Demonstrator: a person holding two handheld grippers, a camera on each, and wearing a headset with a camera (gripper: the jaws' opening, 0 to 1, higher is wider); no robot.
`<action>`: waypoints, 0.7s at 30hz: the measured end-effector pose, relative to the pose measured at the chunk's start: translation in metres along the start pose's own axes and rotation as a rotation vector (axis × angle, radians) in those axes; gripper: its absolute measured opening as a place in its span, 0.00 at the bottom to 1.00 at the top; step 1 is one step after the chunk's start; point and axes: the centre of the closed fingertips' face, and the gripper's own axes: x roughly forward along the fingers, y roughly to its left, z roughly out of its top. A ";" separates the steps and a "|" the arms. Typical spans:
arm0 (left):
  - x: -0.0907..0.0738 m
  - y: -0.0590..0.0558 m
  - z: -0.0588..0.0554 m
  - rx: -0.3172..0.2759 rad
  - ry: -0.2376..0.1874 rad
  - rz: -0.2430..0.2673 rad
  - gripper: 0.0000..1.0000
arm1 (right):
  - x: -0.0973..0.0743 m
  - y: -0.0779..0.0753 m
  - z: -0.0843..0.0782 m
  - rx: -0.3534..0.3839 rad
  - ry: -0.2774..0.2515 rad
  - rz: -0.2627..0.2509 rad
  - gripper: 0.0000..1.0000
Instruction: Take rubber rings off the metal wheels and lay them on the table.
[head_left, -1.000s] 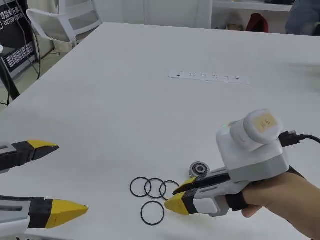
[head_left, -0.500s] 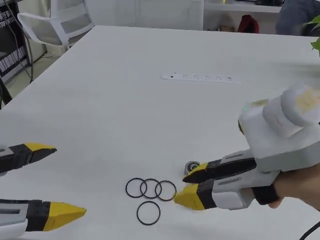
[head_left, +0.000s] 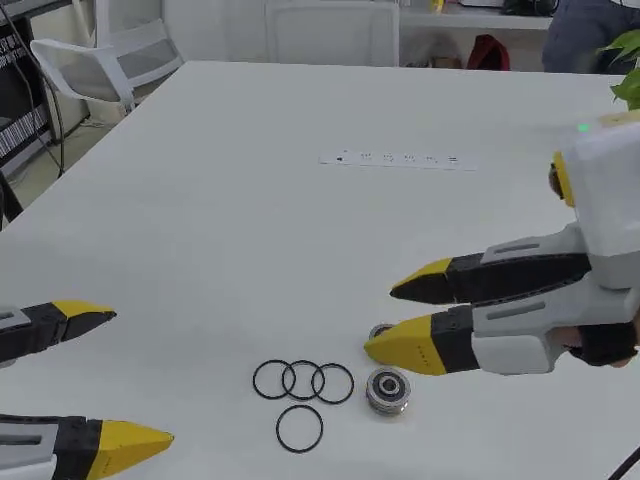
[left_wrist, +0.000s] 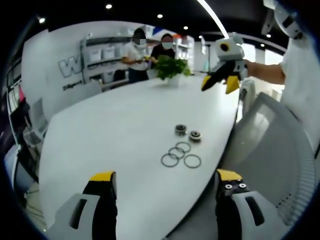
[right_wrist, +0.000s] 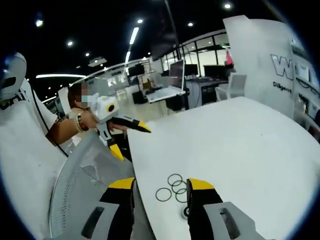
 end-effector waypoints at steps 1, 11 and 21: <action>-0.001 0.000 0.000 -0.001 0.001 0.001 0.82 | -0.003 -0.002 0.003 0.000 -0.013 -0.019 0.41; -0.004 -0.001 -0.002 0.000 0.000 0.001 0.83 | -0.039 -0.011 0.006 0.001 -0.065 -0.074 0.55; -0.008 -0.004 -0.007 -0.019 -0.003 0.008 0.85 | -0.066 -0.016 -0.002 0.032 -0.153 -0.137 0.75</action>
